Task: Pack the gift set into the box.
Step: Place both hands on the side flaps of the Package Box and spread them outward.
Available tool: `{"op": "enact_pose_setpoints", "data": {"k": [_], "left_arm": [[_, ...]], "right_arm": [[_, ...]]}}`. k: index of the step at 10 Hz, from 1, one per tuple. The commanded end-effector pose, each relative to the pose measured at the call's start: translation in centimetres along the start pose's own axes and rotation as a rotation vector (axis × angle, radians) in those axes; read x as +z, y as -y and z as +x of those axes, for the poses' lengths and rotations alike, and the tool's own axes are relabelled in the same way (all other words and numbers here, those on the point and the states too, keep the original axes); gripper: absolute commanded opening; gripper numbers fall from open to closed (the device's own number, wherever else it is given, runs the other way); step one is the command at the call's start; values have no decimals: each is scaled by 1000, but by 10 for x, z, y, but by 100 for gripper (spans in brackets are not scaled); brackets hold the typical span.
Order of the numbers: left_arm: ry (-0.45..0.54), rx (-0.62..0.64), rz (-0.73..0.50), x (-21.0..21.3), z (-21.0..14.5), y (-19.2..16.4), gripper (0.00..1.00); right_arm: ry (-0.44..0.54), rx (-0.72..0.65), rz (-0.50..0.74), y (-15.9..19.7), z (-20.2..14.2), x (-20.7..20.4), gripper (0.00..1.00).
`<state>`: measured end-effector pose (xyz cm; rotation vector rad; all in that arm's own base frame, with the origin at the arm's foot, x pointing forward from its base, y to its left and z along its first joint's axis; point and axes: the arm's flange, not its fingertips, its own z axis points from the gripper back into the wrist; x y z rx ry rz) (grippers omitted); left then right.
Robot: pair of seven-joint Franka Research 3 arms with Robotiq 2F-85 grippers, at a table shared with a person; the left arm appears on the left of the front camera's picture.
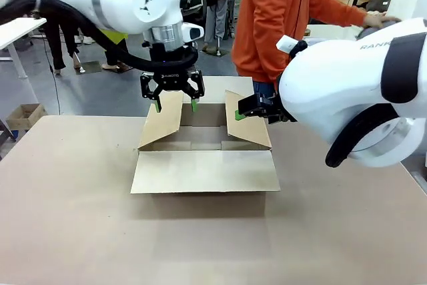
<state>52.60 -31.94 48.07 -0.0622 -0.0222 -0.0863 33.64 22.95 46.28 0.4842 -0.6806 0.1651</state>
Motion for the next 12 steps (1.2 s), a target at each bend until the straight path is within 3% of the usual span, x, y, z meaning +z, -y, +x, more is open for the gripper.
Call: {"op": "enact_pose_setpoints", "data": {"k": [1, 3, 12], "left_arm": [[52, 76, 66, -11, 12, 5, 100], [118, 89, 106, -26, 13, 6, 100], [138, 174, 359, -58, 28, -4, 100]], "right_arm": [[2, 5, 1, 2, 3, 2, 100], [2, 5, 1, 2, 3, 2, 100], [2, 5, 1, 2, 3, 2, 100]]}}
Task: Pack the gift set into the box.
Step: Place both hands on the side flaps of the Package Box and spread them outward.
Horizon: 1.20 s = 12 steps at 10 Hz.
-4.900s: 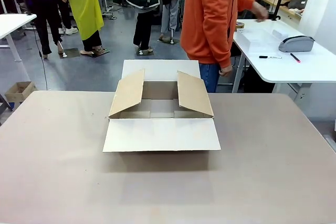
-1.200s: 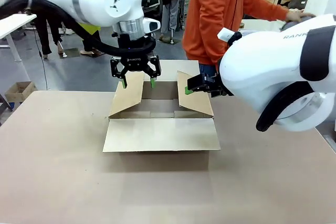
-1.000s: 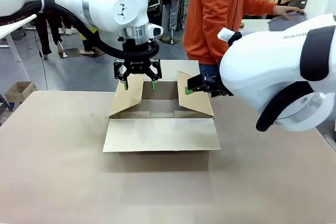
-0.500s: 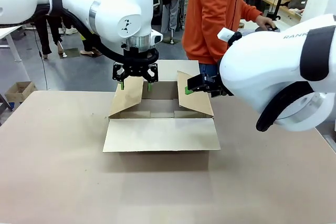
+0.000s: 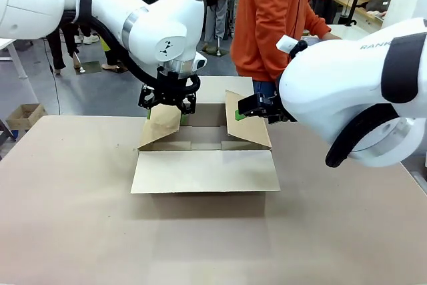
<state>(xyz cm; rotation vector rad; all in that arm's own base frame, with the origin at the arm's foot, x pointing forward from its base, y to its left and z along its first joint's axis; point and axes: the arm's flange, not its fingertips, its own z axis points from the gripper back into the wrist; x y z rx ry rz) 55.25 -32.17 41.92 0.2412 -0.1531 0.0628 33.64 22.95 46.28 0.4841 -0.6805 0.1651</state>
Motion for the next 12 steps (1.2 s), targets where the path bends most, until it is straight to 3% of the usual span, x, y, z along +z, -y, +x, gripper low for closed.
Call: {"op": "enact_pose_setpoints", "data": {"k": [1, 8, 10, 12], "left_arm": [[-3, 21, 50, 3, 2, -4, 100], [78, 60, 20, 38, -4, -56, 100], [16, -30, -27, 34, 0, -89, 100], [-28, -35, -135, 27, 3, -129, 100]], "right_arm": [[2, 5, 1, 2, 3, 2, 100], [2, 5, 1, 2, 3, 2, 100], [2, 5, 1, 2, 3, 2, 100], [2, 5, 1, 2, 3, 2, 100]]}}
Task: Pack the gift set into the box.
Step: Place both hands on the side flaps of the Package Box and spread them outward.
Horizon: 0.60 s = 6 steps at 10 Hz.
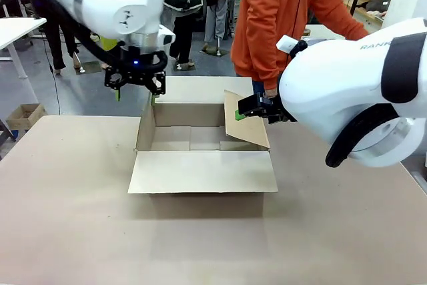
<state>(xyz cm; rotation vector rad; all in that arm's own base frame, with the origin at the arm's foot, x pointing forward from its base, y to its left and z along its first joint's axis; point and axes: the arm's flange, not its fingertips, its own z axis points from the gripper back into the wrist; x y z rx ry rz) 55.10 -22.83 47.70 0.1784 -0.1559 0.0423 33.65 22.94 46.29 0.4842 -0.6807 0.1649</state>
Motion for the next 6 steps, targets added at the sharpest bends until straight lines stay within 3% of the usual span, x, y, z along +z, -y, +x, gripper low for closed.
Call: {"op": "enact_pose_setpoints", "data": {"k": [1, 3, 6], "left_arm": [[-34, -5, -118, -6, -11, -46, 100], [-60, 10, -254, -13, -14, -83, 100], [-127, -37, -440, -57, -5, -118, 100]], "right_arm": [[1, 5, 1, 2, 3, 2, 100], [1, 5, 1, 2, 3, 2, 100], [1, 5, 1, 2, 3, 2, 100]]}}
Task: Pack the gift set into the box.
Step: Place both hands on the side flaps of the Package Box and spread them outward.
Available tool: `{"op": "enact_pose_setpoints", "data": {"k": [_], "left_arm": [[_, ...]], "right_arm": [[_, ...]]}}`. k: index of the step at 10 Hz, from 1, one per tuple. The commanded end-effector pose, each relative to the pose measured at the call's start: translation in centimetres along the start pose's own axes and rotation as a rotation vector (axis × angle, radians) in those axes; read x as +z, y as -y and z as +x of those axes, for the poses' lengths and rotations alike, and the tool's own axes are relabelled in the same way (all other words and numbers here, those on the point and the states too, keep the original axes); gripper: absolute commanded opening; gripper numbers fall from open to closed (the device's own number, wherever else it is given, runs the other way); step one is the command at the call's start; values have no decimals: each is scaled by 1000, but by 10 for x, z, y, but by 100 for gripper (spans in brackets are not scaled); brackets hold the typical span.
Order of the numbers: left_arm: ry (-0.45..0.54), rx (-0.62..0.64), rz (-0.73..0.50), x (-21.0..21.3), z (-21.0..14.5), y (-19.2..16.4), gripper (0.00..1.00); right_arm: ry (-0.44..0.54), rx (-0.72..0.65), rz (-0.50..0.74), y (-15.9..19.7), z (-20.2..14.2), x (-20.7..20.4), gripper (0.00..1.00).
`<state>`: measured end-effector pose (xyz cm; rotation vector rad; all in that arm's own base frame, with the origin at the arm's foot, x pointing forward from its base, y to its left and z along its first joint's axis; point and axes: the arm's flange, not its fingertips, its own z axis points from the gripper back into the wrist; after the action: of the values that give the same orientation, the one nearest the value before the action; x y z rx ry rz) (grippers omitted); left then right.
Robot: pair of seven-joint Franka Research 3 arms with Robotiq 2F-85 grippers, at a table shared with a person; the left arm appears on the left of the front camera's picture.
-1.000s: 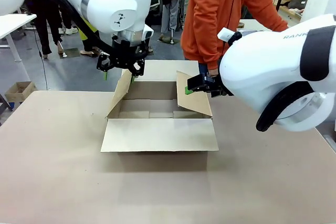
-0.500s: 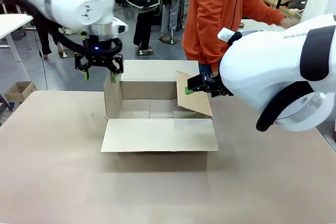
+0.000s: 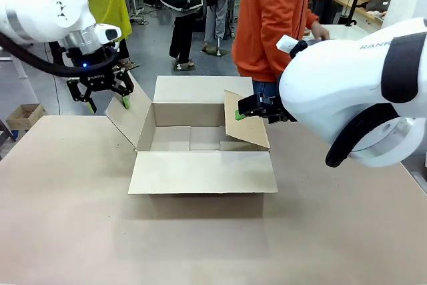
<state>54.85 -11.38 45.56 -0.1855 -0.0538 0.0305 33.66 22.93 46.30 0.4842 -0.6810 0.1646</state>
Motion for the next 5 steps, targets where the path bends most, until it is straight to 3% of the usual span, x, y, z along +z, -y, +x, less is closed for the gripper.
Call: {"op": "enact_pose_setpoints", "data": {"k": [1, 2, 3, 4, 5], "left_arm": [[-42, -32, -136, -23, 4, -31, 100], [-33, -18, -196, -31, 6, -44, 100], [-34, -32, -339, -35, 6, -50, 100], [-34, -12, -124, -26, 6, -32, 100], [-34, -12, -124, -26, 6, -32, 100]], "right_arm": [[1, 5, 1, 2, 3, 2, 100], [1, 5, 1, 2, 3, 2, 100], [1, 5, 1, 2, 3, 2, 100], [1, 5, 1, 2, 3, 2, 100], [1, 5, 1, 2, 3, 2, 100]]}}
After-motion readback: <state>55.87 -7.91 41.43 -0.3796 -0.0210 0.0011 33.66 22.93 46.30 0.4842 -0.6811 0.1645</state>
